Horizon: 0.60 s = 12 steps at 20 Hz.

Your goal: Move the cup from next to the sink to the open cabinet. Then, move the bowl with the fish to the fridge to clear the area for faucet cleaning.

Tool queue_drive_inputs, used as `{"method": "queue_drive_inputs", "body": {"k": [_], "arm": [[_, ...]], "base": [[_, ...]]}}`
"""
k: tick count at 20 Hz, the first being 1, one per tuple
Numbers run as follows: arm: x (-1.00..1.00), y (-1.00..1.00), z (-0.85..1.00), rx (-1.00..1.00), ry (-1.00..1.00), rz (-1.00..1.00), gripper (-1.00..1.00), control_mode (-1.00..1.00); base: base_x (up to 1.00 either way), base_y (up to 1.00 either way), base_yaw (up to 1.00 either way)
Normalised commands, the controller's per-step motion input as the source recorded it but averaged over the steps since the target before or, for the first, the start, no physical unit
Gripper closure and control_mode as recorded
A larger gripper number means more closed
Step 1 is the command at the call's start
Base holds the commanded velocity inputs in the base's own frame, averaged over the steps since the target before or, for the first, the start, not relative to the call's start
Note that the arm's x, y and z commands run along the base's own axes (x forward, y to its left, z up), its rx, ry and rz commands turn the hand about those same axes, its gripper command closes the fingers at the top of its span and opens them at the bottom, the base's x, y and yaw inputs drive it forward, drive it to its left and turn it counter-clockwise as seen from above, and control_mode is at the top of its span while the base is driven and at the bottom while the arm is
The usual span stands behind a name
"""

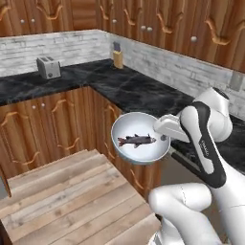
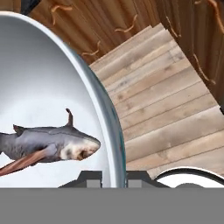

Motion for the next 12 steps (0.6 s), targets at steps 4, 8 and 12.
{"method": "queue_drive_inputs", "body": {"k": [4, 8, 12], "arm": [[0.0, 0.0, 0.0, 0.0, 0.0, 0.0, 1.0, 1.0], [0.0, 0.0, 0.0, 0.0, 0.0, 0.0, 1.0, 1.0], [0.0, 0.0, 0.0, 0.0, 0.0, 0.0, 1.0, 1.0]], "base": [[0.65, 0.5, 0.27], [1.0, 0.0, 0.1], [0.59, 0.01, 0.75]]}}
